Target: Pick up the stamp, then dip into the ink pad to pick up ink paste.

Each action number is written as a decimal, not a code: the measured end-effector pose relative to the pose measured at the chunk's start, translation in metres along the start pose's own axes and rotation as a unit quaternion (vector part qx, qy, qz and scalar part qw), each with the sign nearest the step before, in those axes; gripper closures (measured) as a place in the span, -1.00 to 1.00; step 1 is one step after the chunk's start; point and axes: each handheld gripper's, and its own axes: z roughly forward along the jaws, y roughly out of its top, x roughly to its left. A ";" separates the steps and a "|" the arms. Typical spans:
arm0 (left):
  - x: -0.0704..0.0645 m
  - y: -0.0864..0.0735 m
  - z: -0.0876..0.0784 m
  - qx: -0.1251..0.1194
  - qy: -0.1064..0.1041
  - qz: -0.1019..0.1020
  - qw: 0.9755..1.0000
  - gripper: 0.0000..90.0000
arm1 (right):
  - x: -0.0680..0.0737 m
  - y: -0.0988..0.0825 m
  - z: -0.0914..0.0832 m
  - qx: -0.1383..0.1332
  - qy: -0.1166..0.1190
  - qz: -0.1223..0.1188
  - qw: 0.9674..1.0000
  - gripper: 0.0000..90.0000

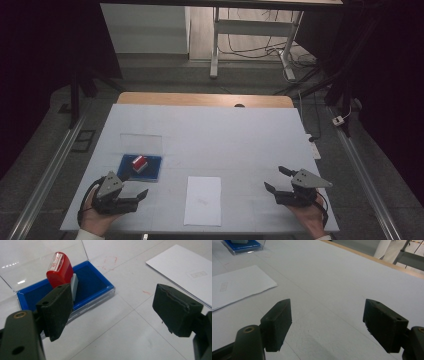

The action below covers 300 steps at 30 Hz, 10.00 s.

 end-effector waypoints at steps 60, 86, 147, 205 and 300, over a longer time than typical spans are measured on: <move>0.035 0.074 0.021 0.041 0.010 0.015 0.999 -0.49 | 0.001 -0.006 0.011 0.037 0.000 -0.002 0.999 -0.46; 0.056 0.059 0.057 0.116 0.032 0.039 0.992 -0.08 | 0.003 -0.008 0.014 0.050 -0.001 -0.006 0.999 -0.45; 0.058 0.082 0.010 0.065 -0.017 0.008 0.998 0.56 | 0.003 -0.010 0.009 0.051 -0.006 -0.008 0.999 -0.43; 0.073 0.065 0.055 0.138 -0.001 -0.008 0.990 0.56 | 0.005 -0.011 0.013 0.058 0.004 -0.012 0.998 -0.41; 0.067 0.080 0.044 0.133 0.006 -0.003 0.991 0.57 | 0.006 -0.010 0.010 0.058 0.000 -0.015 0.998 -0.41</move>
